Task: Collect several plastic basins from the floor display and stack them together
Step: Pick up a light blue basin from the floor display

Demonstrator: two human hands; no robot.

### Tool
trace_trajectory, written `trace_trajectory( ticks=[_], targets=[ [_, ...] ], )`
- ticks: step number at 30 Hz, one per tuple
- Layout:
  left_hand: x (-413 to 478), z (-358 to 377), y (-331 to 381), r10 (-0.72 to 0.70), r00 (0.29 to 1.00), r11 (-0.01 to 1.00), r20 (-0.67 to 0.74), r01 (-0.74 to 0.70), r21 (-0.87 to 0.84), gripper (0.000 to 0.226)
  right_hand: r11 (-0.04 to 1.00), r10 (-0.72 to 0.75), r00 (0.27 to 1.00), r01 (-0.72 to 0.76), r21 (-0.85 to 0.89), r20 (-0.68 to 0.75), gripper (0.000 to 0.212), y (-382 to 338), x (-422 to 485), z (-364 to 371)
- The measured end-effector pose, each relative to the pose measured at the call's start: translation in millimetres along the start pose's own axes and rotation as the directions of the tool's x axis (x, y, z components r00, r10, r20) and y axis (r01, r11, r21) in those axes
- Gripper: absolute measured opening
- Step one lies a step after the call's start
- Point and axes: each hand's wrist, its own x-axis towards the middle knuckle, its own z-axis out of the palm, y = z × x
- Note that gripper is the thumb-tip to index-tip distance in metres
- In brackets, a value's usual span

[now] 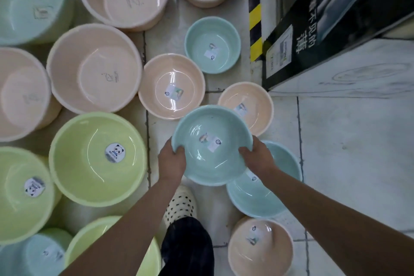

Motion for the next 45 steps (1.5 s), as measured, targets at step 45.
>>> trace_trajectory(
  ticks=[45],
  targets=[
    [94,154,36,-0.032,0.998,0.999,0.05,0.033,-0.005,0.026,0.998,0.057,0.997,-0.058,0.008,0.058,0.043,10,169,-73]
  ],
)
